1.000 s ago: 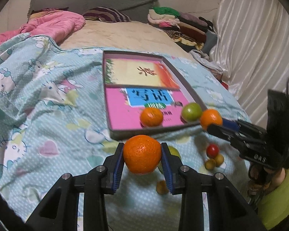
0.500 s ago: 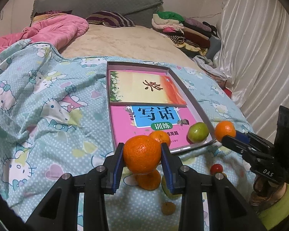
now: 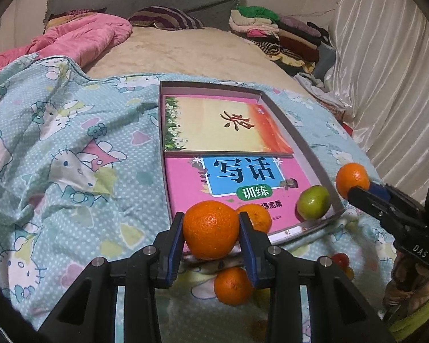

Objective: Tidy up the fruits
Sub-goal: 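Carry both mandarins into the tray and open both tools to release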

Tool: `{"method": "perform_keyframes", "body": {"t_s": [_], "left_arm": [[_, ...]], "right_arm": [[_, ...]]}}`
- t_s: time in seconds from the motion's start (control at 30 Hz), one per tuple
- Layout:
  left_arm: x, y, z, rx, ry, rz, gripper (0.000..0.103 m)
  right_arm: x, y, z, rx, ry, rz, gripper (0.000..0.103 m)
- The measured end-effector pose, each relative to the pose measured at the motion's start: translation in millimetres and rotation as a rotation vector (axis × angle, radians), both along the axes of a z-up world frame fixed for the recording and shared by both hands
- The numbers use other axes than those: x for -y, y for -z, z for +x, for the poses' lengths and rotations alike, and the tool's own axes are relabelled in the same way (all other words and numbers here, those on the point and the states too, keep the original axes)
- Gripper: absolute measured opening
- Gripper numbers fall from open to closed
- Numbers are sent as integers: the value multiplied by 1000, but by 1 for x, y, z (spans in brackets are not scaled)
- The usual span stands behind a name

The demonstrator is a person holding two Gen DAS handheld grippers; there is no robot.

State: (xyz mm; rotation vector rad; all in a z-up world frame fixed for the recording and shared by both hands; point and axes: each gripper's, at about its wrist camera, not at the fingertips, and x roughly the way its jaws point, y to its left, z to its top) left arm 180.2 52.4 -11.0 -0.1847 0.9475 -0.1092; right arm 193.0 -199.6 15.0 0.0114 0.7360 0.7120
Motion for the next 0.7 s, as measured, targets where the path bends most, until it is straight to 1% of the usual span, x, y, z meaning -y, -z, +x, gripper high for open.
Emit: {"method": "perform_keyframes", "body": {"t_s": [0.13,0.4,0.53,0.7], "left_arm": [[4,6,10,-17,14,13,37],[5,20,22,-52,23,23,37],[5,21,21,-50,31,28,37],[7,21,21,-44,38,33,37]], "right_arm": [[-14,0,11,1,-32,-28,40],[-38,11,40,-42,-71,-97,40],[-45,17,51,-48,-60,-153,40],[-41,25,65,-72,-18,-210,40]]}}
